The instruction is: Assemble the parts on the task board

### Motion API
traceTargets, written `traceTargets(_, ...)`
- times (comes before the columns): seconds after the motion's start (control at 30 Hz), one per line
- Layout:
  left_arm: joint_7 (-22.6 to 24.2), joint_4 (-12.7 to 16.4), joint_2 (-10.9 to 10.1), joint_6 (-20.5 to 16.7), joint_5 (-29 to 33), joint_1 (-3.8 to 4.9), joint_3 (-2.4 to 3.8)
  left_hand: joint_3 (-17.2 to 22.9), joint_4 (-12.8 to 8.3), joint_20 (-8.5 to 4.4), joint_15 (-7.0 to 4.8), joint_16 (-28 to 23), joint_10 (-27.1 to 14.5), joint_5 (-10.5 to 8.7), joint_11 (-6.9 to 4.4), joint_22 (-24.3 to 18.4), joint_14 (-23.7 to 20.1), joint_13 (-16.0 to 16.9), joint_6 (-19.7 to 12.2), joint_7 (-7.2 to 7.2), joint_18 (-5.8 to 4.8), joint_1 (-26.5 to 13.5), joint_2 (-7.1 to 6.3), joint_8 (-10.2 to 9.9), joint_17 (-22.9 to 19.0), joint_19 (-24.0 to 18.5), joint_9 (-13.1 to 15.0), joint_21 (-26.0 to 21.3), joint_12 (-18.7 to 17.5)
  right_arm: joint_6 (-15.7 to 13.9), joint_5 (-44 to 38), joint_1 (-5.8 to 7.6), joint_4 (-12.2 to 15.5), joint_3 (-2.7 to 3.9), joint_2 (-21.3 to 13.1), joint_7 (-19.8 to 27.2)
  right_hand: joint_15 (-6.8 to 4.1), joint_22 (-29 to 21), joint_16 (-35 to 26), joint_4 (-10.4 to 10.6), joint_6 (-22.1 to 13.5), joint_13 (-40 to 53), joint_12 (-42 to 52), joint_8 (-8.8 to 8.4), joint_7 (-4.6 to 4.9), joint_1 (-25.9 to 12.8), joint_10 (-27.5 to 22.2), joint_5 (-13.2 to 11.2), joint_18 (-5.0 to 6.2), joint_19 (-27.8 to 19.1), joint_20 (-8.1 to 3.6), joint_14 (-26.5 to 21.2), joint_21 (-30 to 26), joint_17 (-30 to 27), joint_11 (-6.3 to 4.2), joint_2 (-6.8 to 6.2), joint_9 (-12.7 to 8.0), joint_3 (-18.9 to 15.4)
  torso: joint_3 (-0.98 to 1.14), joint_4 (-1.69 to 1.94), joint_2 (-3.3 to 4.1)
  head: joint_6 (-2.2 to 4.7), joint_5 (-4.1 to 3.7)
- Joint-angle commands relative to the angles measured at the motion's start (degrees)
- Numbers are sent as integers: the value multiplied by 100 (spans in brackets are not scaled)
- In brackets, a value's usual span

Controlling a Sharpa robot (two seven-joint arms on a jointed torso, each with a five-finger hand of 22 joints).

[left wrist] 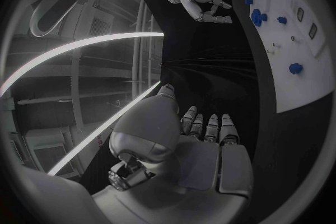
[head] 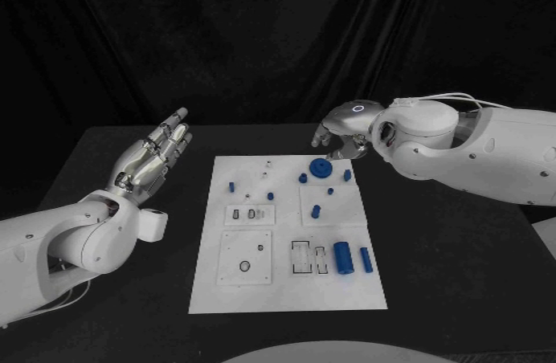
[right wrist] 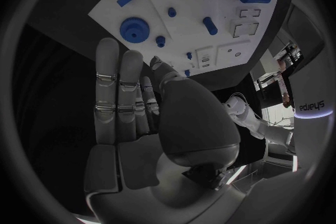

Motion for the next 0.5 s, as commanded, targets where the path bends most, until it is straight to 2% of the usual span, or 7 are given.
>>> traceTargets(0.03, 921, 31, -1, 51, -49, 22, 7, 38, -4, 20, -202, -21, -1, 65, 61, -8, 8, -5, 5, 40, -67, 71, 4, 27, -8, -6, 5, -20, -38, -403, -227, -54, -12, 3, 25, 45, -60, 438, 335, 61, 116, 5, -29, 27, 8, -85, 93, -71, -86, -21, 11, 142, 394, 287, -4, -21, 14, 21, -3, 18, 82, 35, 9)
traceTargets(0.2, 928, 53, -19, 51, -49, 23, 7, 44, -4, 21, -202, -21, -1, 92, 65, -8, 8, -5, 10, 44, -66, 87, 6, 27, -8, -6, 5, -20, -38, -491, -233, -136, -50, 3, 72, 120, -67, 759, 576, 186, 183, 10, -40, 14, 22, -202, 190, -257, -103, -100, 4, 109, 670, 455, -7, -85, 9, -10, 1, 19, 104, 60, 7)
traceTargets(0.3, 931, 67, -32, 50, -50, 23, 7, 47, -5, 20, -204, -21, -1, 106, 68, -8, 8, -5, 12, 46, -66, 95, 5, 28, -8, -6, 5, -20, -38, -513, -234, -192, -78, 3, 99, 165, -70, 910, 676, 216, 213, 14, -34, 16, 31, -213, 237, -283, -118, -110, 5, 108, 798, 538, -2, -94, 10, -12, -3, 16, 108, 83, 22)
traceTargets(0.4, 930, 76, -42, 53, -50, 23, 7, 50, -5, 19, -206, -21, -1, 120, 70, -8, 8, -5, 17, 48, -65, 103, 5, 29, -8, -6, 6, -20, -38, -511, -234, -231, -109, 3, 127, 203, -70, 944, 702, 220, 222, 14, -34, 17, 32, -210, 248, -283, -121, -115, 5, 108, 827, 559, 1, -96, 11, -10, 3, 27, 112, 80, 25)
traceTargets(0.5, 930, 81, -52, 55, -50, 24, 7, 52, -4, 20, -206, -21, -1, 128, 75, -8, 8, -5, 23, 51, -64, 109, 5, 29, -8, -6, 7, -20, -38, -510, -235, -278, -160, 3, 170, 247, -60, 1035, 750, 223, 219, 12, -38, 3, 41, -175, 288, -232, -127, -143, 10, 94, 901, 582, 26, -90, 3, 16, -1, 22, 101, 70, 29)
